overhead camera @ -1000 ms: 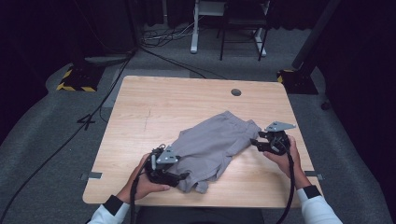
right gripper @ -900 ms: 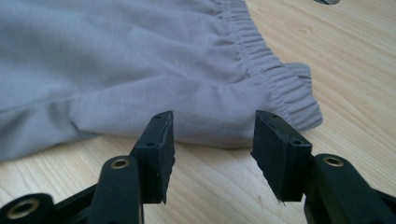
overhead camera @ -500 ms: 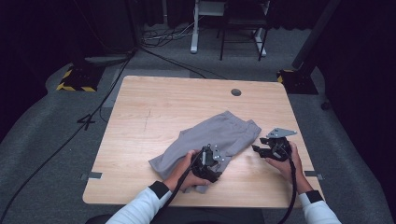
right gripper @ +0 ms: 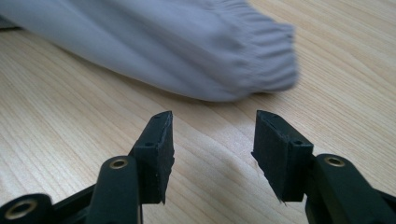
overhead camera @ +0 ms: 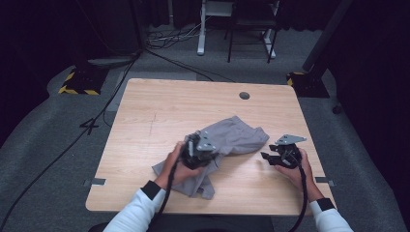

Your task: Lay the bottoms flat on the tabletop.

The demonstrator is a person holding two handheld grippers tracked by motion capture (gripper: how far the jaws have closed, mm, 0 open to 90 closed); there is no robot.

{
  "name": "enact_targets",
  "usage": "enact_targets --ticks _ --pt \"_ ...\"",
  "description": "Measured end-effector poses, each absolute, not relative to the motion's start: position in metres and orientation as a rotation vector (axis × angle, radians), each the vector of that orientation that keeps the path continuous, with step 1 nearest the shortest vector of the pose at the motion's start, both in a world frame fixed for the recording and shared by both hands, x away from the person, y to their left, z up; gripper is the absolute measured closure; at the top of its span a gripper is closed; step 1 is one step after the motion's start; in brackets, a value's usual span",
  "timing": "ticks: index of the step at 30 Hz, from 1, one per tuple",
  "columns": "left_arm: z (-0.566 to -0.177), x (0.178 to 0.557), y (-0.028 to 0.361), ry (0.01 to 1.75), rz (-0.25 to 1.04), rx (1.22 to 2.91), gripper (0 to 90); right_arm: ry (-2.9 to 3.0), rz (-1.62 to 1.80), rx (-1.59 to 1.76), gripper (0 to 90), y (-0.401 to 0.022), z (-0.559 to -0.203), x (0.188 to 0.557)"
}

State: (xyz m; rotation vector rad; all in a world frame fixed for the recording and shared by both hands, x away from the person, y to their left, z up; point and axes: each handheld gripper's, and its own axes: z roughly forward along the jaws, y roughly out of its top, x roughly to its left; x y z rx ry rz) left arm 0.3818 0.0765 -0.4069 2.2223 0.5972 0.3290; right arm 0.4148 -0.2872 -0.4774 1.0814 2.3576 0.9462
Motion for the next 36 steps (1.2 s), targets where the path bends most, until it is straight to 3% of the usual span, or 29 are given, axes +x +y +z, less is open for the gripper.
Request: enact_targets --ticks 3,8,12,14,15,17,20,22,25,28,32,36 --pt "-0.408 0.402 0.114 0.711 0.381 2.191 79.8 2.358 0.958 1.081 47.5 -0.286 -0.478 0.415" --pt "-0.446 0.445 0.171 0.978 0.316 2.182 77.4 2.382 0.956 1.057 49.9 -0.277 -0.479 0.415" --pt "-0.474 0.453 0.196 1.054 0.294 2.187 71.2 2.431 1.003 0.971 54.5 -0.261 -0.478 0.413" --pt "-0.480 0.449 0.204 1.076 0.273 2.183 60.7 2.463 1.043 0.908 57.9 -0.249 -0.475 0.410" --pt "-0.480 0.446 0.206 1.093 0.282 2.197 59.7 2.486 1.069 0.874 59.1 -0.242 -0.474 0.408" --pt "-0.476 0.438 0.212 1.115 0.369 2.203 49.3 2.520 1.101 0.806 59.1 -0.225 -0.472 0.405" --pt "-0.457 0.419 0.217 1.126 0.410 2.089 37.5 2.557 1.070 0.718 50.1 -0.197 -0.473 0.404" --pt "-0.439 0.397 0.207 1.028 0.479 2.075 32.7 2.568 1.054 0.670 43.2 -0.182 -0.476 0.405" --pt "-0.428 0.370 0.186 0.868 0.416 2.078 25.7 2.553 1.076 0.654 36.7 -0.168 -0.481 0.412" --pt "-0.440 0.354 0.156 0.755 0.322 2.155 24.1 2.528 1.016 0.644 36.1 -0.161 -0.483 0.418" --pt "-0.465 0.358 0.131 0.751 0.349 2.304 25.3 2.529 0.960 0.600 36.6 -0.158 -0.487 0.424" --pt "-0.481 0.372 0.133 0.808 0.306 2.345 45.1 2.493 0.888 0.607 54.7 -0.156 -0.490 0.429"
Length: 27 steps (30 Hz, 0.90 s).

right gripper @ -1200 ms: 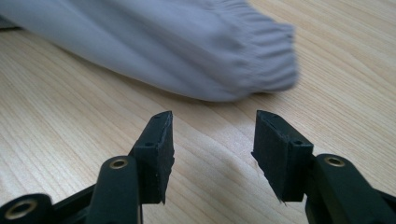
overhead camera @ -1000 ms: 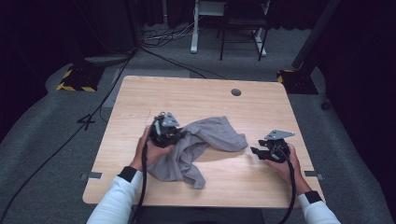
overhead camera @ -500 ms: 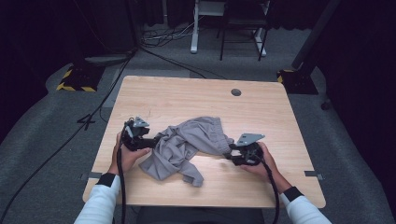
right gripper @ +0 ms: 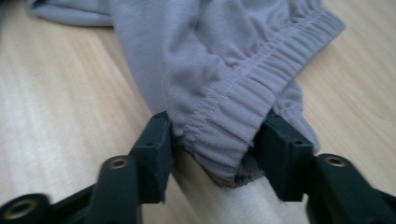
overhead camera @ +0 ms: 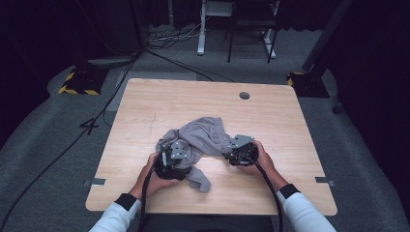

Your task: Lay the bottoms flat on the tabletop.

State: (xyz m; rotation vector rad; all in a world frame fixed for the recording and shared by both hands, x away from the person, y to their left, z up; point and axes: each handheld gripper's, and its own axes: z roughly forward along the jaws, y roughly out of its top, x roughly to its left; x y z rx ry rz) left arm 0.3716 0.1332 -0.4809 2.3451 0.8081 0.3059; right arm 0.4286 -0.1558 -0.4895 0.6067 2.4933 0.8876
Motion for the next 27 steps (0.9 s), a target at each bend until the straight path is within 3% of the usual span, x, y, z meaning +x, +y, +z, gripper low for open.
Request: enact_targets --ticks 3,4,6,12,18,22,27 --pt "-0.477 0.372 0.139 0.772 0.333 2.343 68.2 2.473 0.850 0.632 66.3 -0.158 -0.487 0.430" --pt "-0.474 0.371 0.142 0.762 0.343 2.323 76.5 2.467 0.833 0.634 74.5 -0.162 -0.484 0.430" --pt "-0.465 0.368 0.150 0.748 0.373 2.278 81.7 2.448 0.871 0.664 78.5 -0.173 -0.475 0.428" --pt "-0.431 0.362 0.181 0.733 0.384 2.134 83.0 2.288 1.023 0.835 80.0 -0.226 -0.427 0.421" --pt "-0.418 0.375 0.187 0.694 0.368 2.115 83.0 2.147 1.072 0.998 80.2 -0.268 -0.390 0.427" --pt "-0.424 0.389 0.182 0.679 0.318 2.129 83.0 2.092 1.011 1.107 80.1 -0.281 -0.385 0.445" --pt "-0.441 0.390 0.168 0.614 0.223 2.226 82.3 2.061 0.901 1.257 76.7 -0.288 -0.406 0.479"
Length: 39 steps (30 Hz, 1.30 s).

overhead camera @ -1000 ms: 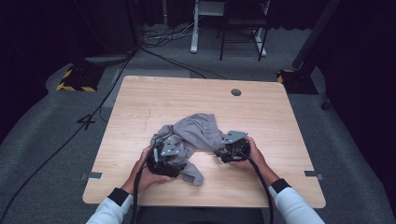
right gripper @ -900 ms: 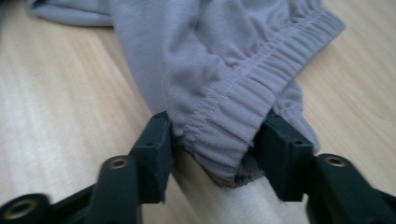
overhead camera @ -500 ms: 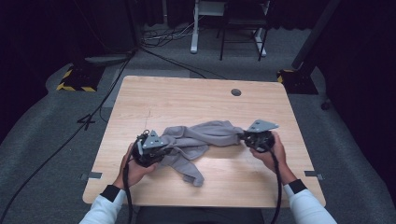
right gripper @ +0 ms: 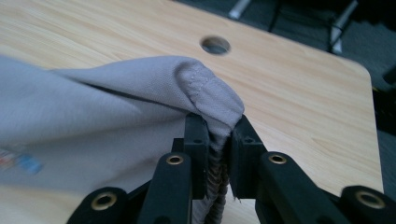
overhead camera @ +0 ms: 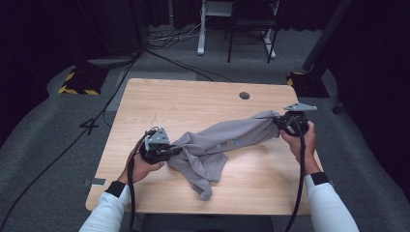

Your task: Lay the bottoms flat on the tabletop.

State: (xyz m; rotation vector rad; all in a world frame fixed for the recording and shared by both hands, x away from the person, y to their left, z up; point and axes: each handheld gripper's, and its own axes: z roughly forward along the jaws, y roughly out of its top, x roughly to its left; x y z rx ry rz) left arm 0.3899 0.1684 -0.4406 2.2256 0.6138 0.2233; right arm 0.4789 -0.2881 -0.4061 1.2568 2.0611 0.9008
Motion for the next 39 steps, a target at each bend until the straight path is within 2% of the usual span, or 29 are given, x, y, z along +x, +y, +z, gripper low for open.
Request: enact_targets --ticks 2,4,6,7,8,10,11,12,17,20,25,31,33,36,39 --pt "-0.446 0.386 0.162 0.576 0.187 2.262 80.1 2.066 0.852 1.284 64.5 -0.286 -0.419 0.490" --pt "-0.450 0.382 0.156 0.564 0.166 2.276 75.2 2.092 0.812 1.280 56.5 -0.281 -0.430 0.497" --pt "-0.451 0.375 0.150 0.529 0.150 2.287 64.8 2.087 0.756 1.264 45.4 -0.274 -0.437 0.496" --pt "-0.449 0.371 0.148 0.516 0.163 2.292 58.2 2.086 0.759 1.273 43.0 -0.273 -0.437 0.495" --pt "-0.447 0.369 0.148 0.515 0.176 2.287 47.8 2.073 0.784 1.269 42.4 -0.272 -0.437 0.491" --pt "-0.440 0.366 0.152 0.540 0.214 2.241 41.2 2.076 0.852 1.241 44.2 -0.272 -0.434 0.482" --pt "-0.435 0.367 0.156 0.560 0.231 2.207 35.6 2.097 0.917 1.209 50.9 -0.271 -0.432 0.474" --pt "-0.432 0.369 0.161 0.581 0.239 2.172 34.0 2.142 0.984 1.161 56.4 -0.269 -0.432 0.466" --pt "-0.432 0.393 0.183 0.733 0.324 2.106 37.9 2.417 1.035 0.835 60.6 -0.230 -0.446 0.428" --pt "-0.446 0.414 0.182 0.838 0.305 2.124 41.2 2.506 1.033 0.741 59.5 -0.211 -0.456 0.420" --pt "-0.469 0.436 0.166 0.886 0.271 2.184 45.6 2.563 1.004 0.712 56.9 -0.193 -0.471 0.432" --pt "-0.481 0.436 0.145 0.837 0.242 2.259 45.9 2.595 0.977 0.730 57.3 -0.189 -0.482 0.444" --pt "-0.485 0.434 0.141 0.836 0.237 2.271 45.8 2.596 0.949 0.731 60.0 -0.188 -0.486 0.445" --pt "-0.489 0.431 0.139 0.849 0.231 2.277 47.1 2.598 0.957 0.738 69.7 -0.187 -0.488 0.444" --pt "-0.492 0.427 0.139 0.839 0.231 2.268 58.0 2.586 0.917 0.739 83.3 -0.189 -0.487 0.444"
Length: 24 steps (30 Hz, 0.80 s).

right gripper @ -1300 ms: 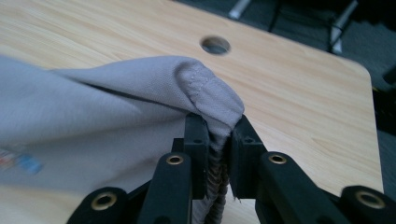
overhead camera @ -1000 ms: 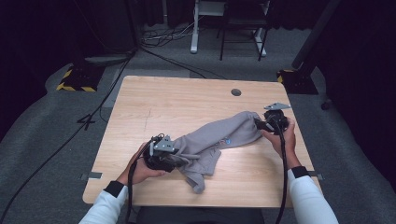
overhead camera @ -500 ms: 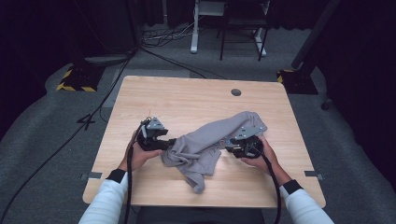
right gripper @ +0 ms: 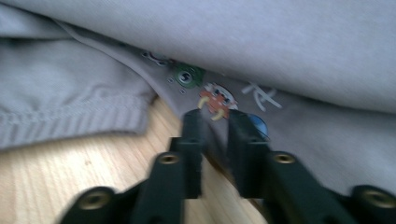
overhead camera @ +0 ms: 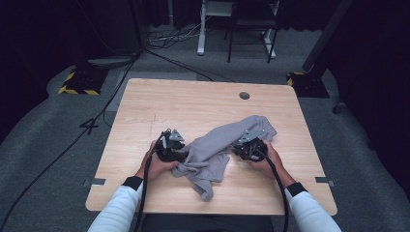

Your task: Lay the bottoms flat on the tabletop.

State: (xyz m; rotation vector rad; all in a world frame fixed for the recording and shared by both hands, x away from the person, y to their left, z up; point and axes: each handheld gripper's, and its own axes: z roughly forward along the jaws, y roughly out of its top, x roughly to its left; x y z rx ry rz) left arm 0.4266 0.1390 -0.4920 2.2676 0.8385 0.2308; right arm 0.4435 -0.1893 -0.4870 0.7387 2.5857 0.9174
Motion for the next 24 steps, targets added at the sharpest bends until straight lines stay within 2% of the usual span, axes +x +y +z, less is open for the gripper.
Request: enact_targets --ticks 2,8,17,19,20,24 --pt "-0.491 0.425 0.139 0.829 0.237 2.278 66.1 2.568 0.870 0.737 89.3 -0.193 -0.486 0.443" --pt "-0.486 0.420 0.140 0.842 0.327 2.293 81.1 2.515 0.912 0.779 89.6 -0.215 -0.469 0.436" --pt "-0.473 0.407 0.166 0.902 0.335 2.207 82.7 2.383 1.035 0.926 89.7 -0.284 -0.440 0.413" --pt "-0.470 0.399 0.165 0.902 0.383 2.244 82.6 2.355 0.989 0.965 89.7 -0.296 -0.442 0.409" --pt "-0.470 0.393 0.166 0.878 0.334 2.247 82.1 2.350 0.981 0.975 89.7 -0.302 -0.443 0.408" --pt "-0.472 0.373 0.158 0.793 0.277 2.277 80.6 2.322 0.996 1.070 89.6 -0.325 -0.448 0.406"
